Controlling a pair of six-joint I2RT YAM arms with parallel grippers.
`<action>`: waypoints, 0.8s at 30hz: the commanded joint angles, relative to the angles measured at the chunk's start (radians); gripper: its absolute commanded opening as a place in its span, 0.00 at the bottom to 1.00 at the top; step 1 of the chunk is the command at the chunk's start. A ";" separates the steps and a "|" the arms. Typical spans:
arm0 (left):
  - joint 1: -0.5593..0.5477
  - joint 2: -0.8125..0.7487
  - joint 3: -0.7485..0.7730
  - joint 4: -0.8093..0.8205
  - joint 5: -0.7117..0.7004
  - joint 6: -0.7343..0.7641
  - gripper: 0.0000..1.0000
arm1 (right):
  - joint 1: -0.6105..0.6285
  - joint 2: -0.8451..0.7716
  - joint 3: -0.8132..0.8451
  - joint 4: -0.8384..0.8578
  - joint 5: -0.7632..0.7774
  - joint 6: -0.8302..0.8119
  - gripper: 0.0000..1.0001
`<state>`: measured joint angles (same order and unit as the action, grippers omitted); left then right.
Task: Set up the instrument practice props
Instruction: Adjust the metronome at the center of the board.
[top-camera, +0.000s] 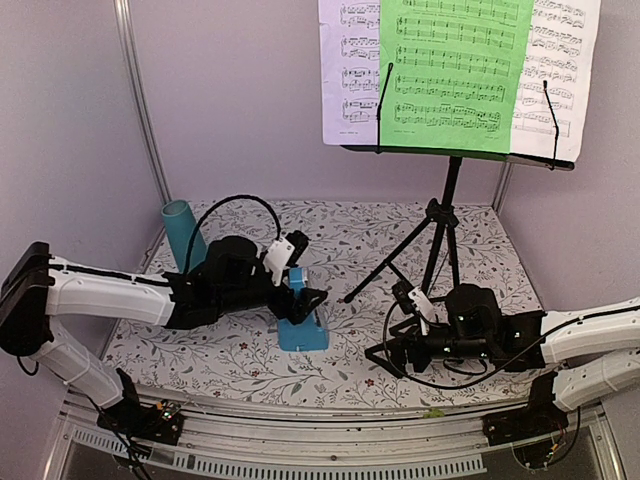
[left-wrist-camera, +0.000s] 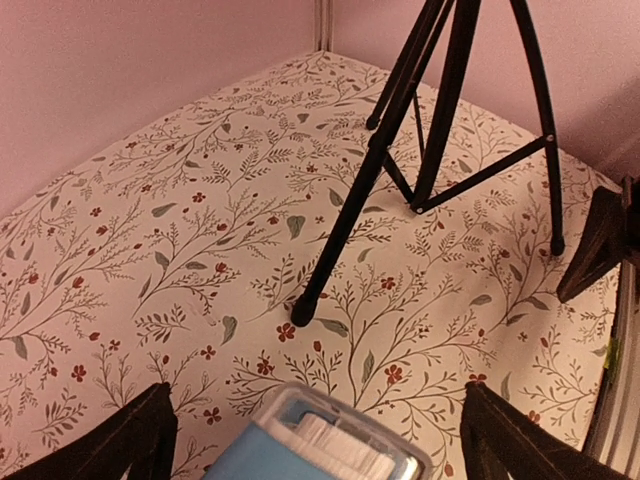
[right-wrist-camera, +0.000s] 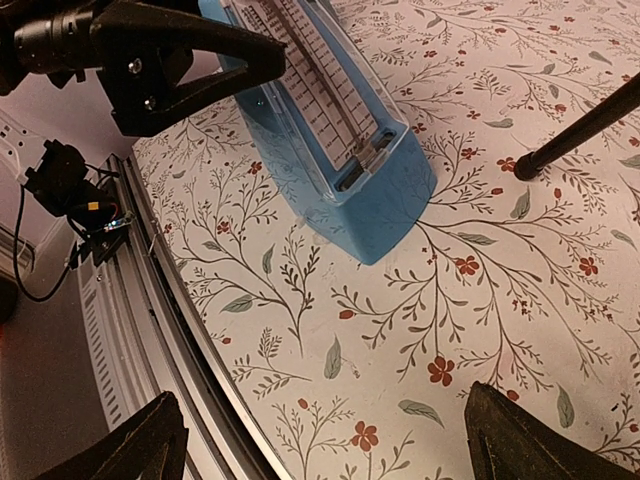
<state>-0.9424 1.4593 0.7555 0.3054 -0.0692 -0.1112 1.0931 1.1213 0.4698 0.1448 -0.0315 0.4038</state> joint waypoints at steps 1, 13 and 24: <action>0.029 -0.029 0.040 -0.054 0.130 0.138 1.00 | 0.008 -0.003 0.000 0.026 0.015 0.002 0.99; 0.242 -0.052 0.012 -0.155 0.674 0.484 0.99 | 0.008 -0.030 -0.018 0.025 0.027 0.004 0.99; 0.268 0.115 0.090 -0.198 0.758 0.549 0.88 | 0.008 -0.027 -0.022 0.025 0.022 0.005 0.99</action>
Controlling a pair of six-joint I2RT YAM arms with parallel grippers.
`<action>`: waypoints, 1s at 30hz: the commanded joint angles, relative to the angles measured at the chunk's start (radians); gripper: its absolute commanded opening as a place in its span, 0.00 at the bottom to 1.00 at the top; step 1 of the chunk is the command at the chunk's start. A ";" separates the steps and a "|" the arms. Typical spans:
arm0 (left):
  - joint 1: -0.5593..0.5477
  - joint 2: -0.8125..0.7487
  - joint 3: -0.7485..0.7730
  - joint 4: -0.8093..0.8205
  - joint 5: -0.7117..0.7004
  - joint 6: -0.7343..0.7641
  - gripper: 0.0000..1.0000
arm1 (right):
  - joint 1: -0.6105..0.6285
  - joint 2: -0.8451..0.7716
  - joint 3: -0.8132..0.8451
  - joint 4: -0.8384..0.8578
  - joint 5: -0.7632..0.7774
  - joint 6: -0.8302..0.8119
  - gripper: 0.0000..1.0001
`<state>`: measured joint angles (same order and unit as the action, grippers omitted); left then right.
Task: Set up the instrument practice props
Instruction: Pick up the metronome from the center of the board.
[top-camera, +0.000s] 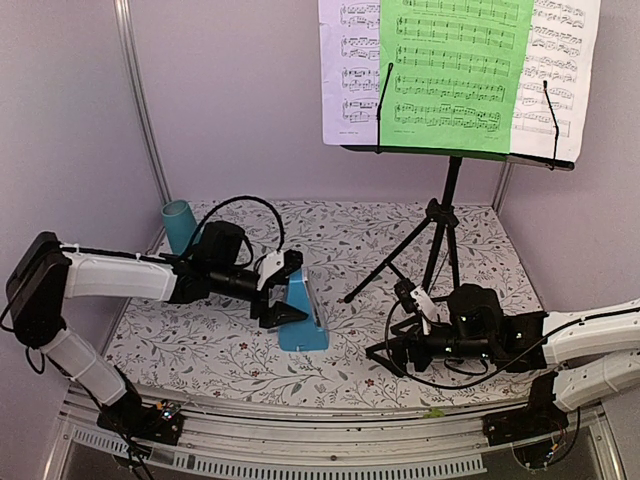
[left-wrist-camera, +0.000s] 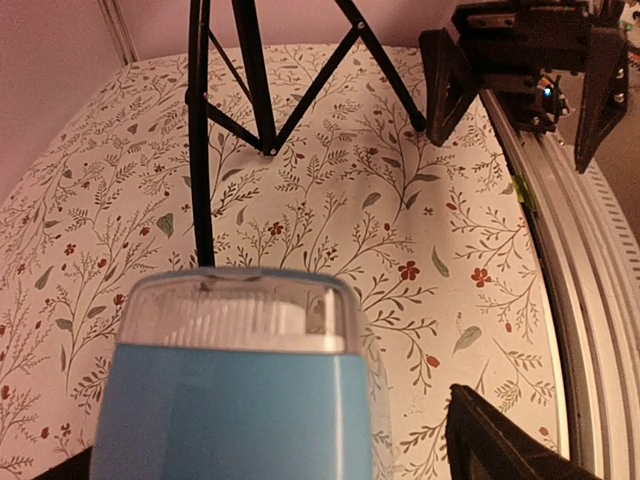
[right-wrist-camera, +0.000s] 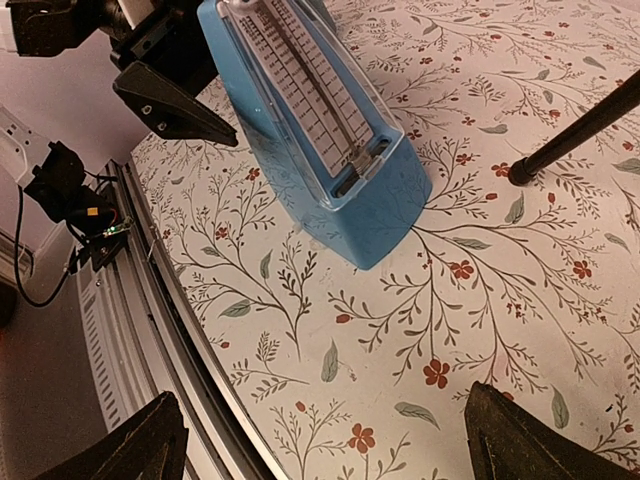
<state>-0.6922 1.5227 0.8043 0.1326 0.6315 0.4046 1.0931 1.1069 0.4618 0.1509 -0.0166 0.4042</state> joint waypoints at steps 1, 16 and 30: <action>0.019 0.063 0.046 -0.022 0.060 0.031 0.86 | 0.008 -0.013 -0.015 0.019 0.006 0.004 0.99; -0.014 0.044 -0.059 0.171 -0.034 -0.110 0.34 | 0.008 -0.020 -0.026 0.027 0.032 0.030 0.99; -0.206 -0.162 -0.150 0.430 -0.573 -0.579 0.00 | 0.010 0.097 0.061 0.070 0.080 0.066 0.97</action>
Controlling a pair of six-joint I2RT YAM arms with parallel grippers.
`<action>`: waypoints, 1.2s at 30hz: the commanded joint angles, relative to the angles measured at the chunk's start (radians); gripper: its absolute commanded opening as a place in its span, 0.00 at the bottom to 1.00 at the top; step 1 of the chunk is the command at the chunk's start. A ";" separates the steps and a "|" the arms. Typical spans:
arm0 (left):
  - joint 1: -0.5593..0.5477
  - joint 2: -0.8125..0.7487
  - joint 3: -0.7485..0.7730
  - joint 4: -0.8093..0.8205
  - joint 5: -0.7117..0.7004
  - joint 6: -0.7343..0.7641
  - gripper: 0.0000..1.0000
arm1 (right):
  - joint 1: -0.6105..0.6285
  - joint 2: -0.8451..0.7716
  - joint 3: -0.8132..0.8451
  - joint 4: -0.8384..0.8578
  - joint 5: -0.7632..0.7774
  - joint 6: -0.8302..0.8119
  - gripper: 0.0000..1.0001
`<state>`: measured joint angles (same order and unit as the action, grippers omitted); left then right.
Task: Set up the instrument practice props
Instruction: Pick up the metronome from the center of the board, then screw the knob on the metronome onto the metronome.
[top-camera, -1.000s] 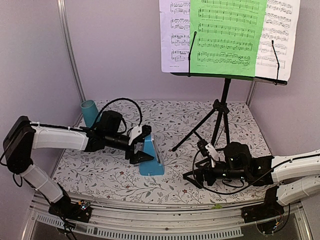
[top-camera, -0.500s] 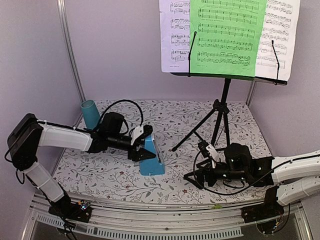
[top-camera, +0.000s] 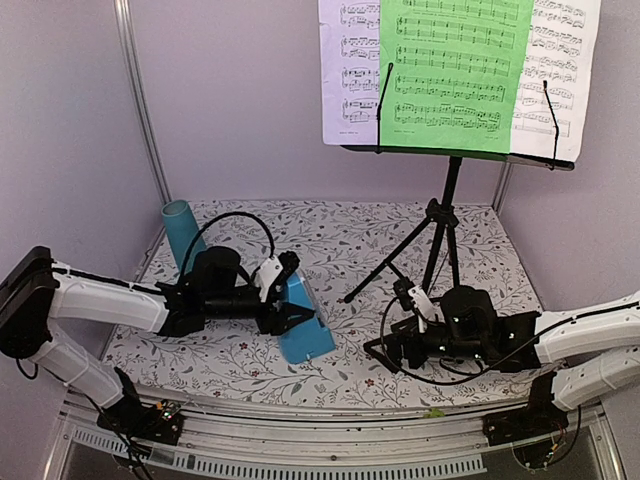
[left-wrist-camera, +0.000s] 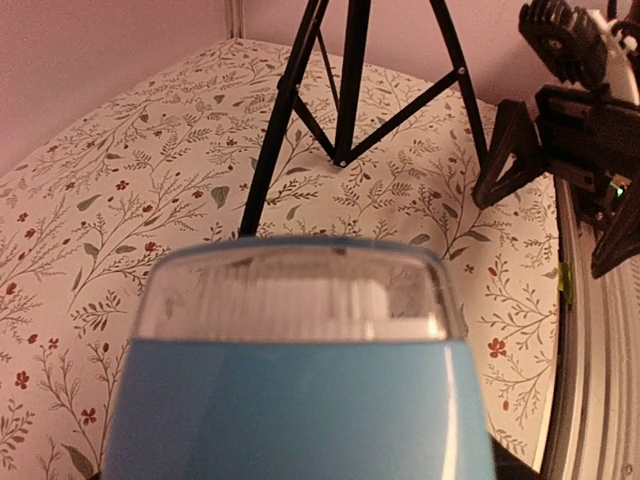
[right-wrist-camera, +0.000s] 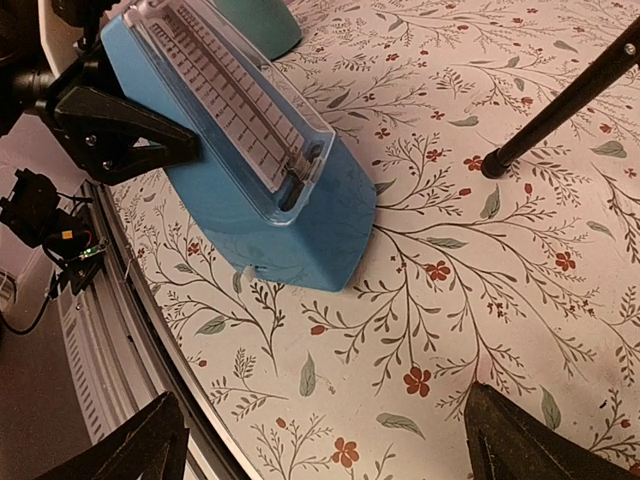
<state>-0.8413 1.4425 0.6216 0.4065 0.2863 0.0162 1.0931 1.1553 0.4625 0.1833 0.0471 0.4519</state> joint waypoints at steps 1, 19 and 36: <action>-0.071 -0.090 0.043 0.153 -0.266 -0.223 0.00 | 0.012 0.062 0.071 0.041 0.014 0.020 0.97; -0.137 -0.161 0.253 -0.141 -0.533 -0.490 0.00 | 0.041 0.209 0.264 -0.008 0.064 0.240 0.45; -0.139 -0.160 0.375 -0.322 -0.483 -0.518 0.00 | 0.040 0.316 0.417 -0.074 0.022 0.245 0.25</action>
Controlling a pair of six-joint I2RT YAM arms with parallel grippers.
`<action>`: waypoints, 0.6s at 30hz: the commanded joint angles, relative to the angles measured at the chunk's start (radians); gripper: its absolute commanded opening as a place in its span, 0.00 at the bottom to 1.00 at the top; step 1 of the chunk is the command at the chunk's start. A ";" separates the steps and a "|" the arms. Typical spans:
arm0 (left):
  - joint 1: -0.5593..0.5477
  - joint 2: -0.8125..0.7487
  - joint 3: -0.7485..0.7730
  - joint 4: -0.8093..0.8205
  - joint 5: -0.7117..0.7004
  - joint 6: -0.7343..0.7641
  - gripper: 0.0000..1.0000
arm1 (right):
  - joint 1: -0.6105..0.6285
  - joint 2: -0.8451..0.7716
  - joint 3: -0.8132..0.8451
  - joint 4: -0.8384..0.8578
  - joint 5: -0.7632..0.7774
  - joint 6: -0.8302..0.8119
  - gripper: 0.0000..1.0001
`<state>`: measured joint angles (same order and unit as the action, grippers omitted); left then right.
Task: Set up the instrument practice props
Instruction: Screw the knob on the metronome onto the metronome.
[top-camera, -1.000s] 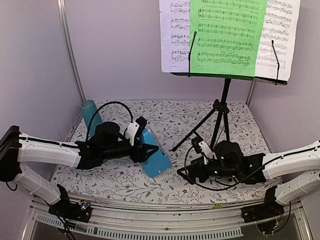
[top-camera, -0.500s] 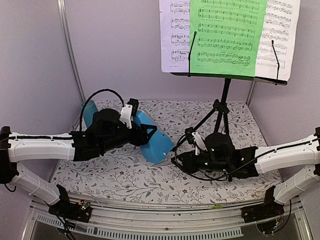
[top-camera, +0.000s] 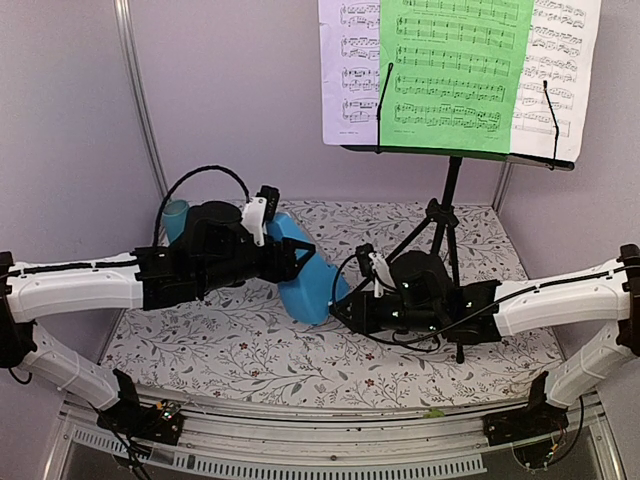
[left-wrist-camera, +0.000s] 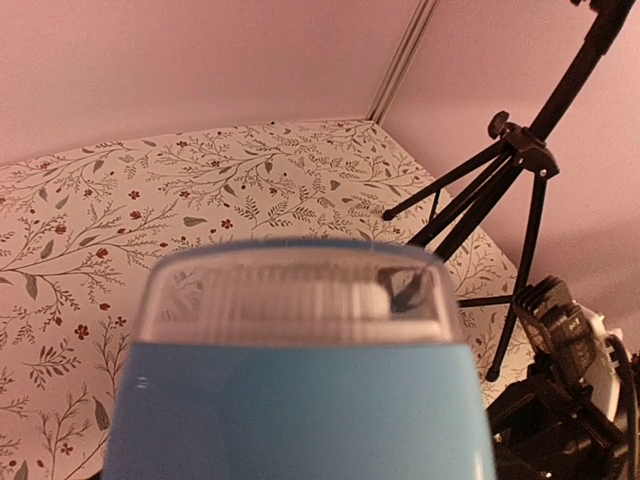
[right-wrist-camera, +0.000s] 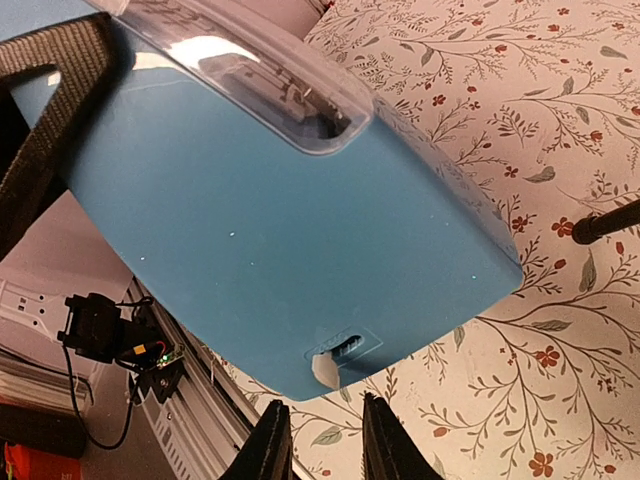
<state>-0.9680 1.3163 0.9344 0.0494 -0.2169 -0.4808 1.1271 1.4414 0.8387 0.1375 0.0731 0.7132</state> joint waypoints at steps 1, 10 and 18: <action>-0.012 -0.031 0.069 0.027 0.027 -0.024 0.00 | 0.006 0.035 0.046 -0.028 -0.004 -0.020 0.25; -0.012 -0.018 0.099 -0.014 0.054 -0.027 0.00 | 0.010 0.060 0.079 -0.042 0.009 -0.062 0.20; -0.003 -0.011 0.112 -0.024 0.073 -0.036 0.00 | 0.029 0.081 0.101 -0.075 0.011 -0.116 0.03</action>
<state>-0.9684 1.3170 0.9859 -0.0525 -0.1699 -0.4942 1.1389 1.4971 0.9108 0.0906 0.0734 0.6376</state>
